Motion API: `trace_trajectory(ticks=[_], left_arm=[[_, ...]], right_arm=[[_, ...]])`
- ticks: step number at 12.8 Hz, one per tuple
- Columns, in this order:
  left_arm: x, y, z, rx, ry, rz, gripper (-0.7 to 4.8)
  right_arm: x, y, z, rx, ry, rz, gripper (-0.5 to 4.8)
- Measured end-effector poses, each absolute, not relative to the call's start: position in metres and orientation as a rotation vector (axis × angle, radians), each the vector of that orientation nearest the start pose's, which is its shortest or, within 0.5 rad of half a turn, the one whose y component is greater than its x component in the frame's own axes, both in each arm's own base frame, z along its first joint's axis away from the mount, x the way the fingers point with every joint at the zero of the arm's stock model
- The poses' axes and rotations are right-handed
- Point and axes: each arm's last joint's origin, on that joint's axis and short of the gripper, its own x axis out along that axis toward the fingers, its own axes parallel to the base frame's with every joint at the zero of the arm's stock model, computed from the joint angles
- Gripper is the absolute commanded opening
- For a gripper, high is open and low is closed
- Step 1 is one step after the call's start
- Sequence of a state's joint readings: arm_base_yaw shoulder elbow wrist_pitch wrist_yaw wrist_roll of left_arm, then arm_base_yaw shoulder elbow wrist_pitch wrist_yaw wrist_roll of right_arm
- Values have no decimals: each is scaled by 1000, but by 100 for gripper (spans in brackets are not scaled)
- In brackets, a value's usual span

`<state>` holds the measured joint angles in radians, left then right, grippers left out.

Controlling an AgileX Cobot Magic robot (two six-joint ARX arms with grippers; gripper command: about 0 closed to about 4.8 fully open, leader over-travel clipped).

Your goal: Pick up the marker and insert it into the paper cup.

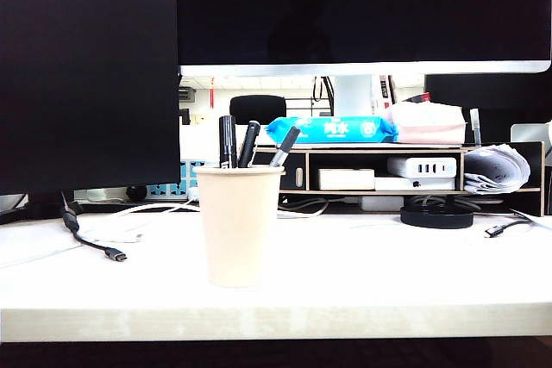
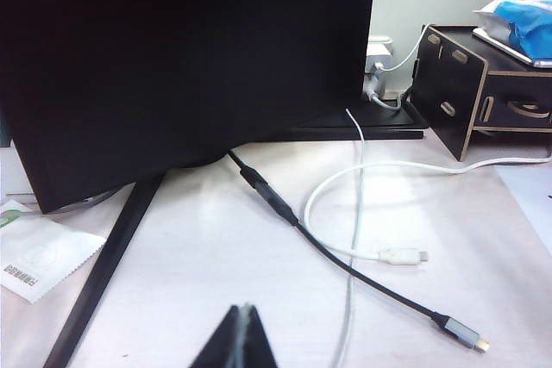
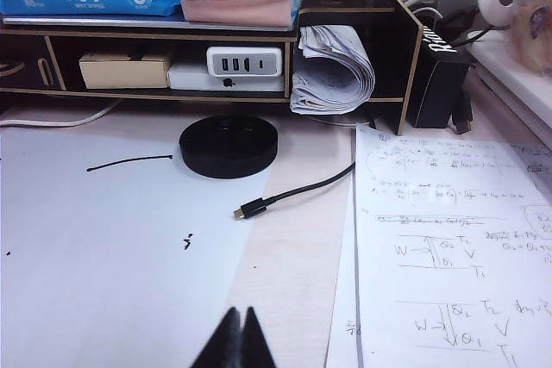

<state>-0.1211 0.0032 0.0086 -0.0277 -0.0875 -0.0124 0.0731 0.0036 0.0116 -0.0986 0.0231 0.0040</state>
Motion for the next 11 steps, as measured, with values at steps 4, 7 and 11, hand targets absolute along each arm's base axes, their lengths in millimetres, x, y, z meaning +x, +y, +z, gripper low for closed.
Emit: trace_trajectory(ticks=[4,7,11], left_arm=[[97,-9,164,-10,22,-33,-4],[97,-9,164,-10,22,-33,-4],[97,-9,164,-10,22,-33,-4]], right_arm=[[97,6,160,1,70,49,-6],[97,6,161,1,57,48,-6],[97,6,161,1,57,48,-5]])
